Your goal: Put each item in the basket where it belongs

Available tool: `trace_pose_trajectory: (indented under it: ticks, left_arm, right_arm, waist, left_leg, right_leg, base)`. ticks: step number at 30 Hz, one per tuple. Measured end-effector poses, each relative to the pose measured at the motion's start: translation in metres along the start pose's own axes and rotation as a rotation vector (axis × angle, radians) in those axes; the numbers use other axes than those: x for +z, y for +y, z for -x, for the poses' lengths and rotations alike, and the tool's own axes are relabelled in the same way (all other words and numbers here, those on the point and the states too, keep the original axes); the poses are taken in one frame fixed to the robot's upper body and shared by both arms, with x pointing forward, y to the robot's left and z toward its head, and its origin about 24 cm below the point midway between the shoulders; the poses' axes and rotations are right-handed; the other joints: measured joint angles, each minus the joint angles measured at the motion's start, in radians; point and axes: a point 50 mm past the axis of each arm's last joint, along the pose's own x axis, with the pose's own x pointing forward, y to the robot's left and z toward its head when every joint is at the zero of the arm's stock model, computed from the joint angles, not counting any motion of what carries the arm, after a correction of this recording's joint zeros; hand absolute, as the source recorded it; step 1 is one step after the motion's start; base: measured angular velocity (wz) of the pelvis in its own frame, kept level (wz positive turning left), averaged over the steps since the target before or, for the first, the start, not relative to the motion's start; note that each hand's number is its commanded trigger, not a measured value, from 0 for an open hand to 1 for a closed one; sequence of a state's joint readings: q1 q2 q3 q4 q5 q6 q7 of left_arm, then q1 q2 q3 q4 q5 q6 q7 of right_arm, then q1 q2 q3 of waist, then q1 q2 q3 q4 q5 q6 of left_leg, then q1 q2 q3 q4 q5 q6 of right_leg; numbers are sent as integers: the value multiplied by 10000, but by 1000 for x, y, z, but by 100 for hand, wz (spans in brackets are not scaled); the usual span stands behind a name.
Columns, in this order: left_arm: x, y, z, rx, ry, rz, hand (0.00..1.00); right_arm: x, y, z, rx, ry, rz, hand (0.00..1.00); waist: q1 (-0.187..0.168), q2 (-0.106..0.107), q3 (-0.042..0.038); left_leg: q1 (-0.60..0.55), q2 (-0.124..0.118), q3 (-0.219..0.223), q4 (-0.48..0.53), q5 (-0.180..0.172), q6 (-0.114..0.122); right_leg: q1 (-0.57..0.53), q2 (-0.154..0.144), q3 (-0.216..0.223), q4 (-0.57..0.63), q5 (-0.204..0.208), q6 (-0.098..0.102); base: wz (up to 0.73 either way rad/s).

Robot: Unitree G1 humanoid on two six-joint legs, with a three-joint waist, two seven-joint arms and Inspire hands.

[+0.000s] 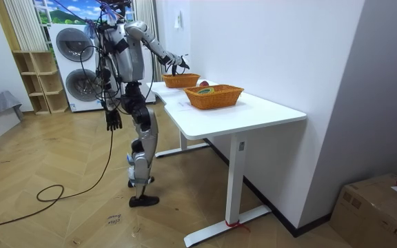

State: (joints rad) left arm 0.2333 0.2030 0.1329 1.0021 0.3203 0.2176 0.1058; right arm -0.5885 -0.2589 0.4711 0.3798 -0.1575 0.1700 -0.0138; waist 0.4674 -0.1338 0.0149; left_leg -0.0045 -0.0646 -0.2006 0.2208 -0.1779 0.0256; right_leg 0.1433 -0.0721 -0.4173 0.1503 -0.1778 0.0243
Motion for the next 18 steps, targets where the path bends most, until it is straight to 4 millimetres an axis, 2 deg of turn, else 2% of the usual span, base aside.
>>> trace_pose_trajectory:
  ticks: [7,9,11,14,18]
  left_arm:
    - [2,1,0,218,-227,6,0]
    - [-1,0,0,207,-190,1,0]
    - [-7,-3,1,172,-30,2,0]
    - [-14,-9,2,87,188,4,0]
    - [-13,-15,3,-49,150,24,0]
  right_arm:
    - [3,-2,0,-330,-292,-569,0]
    - [5,-3,0,-366,-438,-887,0]
    - [10,-8,3,-706,-741,-1769,0]
    - [17,-15,6,-1288,-1304,-2506,0]
    - [11,-28,8,-2111,-1281,-3628,0]
  waist:
    - [-89,-110,-4]
    - [-220,-121,-11]
    - [-372,-59,32]
    - [-609,-13,49]
    - [-1027,79,44]
  left_leg:
    - [82,16,44,-13,0,0]
    - [146,13,64,-28,1,2]
    - [279,23,149,-26,1,5]
    - [358,69,352,-134,2,7]
    - [353,58,385,-83,8,15]
  right_leg:
    - [-6,-5,37,3,0,0]
    - [47,-6,91,5,0,0]
    - [150,-6,336,1,0,0]
    - [145,15,600,-2,1,-1]
    - [159,12,629,3,4,-6]
  base:
    - [-2]
    - [0]
    - [-9]
    - [-21]
    - [-4]
